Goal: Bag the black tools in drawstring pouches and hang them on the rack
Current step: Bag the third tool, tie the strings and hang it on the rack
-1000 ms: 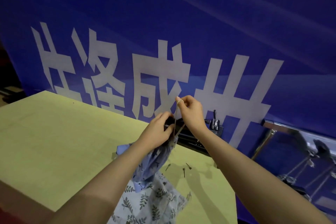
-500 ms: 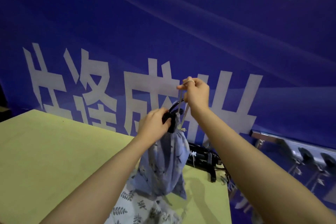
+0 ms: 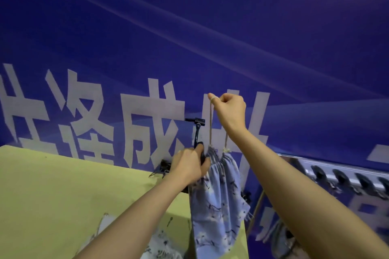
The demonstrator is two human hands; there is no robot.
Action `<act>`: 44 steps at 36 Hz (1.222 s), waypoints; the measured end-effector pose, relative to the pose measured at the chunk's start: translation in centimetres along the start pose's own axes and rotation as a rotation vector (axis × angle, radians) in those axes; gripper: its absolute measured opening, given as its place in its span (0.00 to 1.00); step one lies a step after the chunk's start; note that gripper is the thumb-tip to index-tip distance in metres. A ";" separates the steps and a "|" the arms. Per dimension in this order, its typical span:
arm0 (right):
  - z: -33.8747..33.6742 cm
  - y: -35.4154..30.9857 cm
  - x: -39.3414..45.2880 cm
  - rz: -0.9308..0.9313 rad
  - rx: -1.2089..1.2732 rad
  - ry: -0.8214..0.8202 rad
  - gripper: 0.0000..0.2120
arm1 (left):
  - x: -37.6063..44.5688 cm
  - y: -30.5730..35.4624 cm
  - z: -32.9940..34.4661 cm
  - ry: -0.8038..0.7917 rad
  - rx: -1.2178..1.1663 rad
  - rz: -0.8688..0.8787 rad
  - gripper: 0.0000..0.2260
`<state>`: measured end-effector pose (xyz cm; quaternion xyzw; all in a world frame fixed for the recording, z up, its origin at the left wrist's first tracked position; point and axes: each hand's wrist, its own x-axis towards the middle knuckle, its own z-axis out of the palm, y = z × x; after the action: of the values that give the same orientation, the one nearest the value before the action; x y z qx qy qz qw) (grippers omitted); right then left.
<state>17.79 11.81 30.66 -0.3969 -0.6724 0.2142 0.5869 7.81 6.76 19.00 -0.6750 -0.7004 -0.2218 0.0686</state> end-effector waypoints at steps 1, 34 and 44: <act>-0.5 0.4 0.0 0.024 0.005 0.005 0.20 | -0.1 0.7 0.1 -0.020 -0.005 0.013 0.17; -24.8 12.4 -4.9 0.123 0.242 -0.035 0.24 | -0.9 27.0 8.7 -0.357 0.020 0.046 0.15; -29.5 15.5 -7.2 0.161 0.248 0.083 0.23 | -4.2 32.2 12.6 -0.459 0.018 -0.102 0.13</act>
<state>50.38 10.05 20.98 -0.3825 -0.5819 0.3254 0.6397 42.12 7.68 13.11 -0.6707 -0.7328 -0.0598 -0.0978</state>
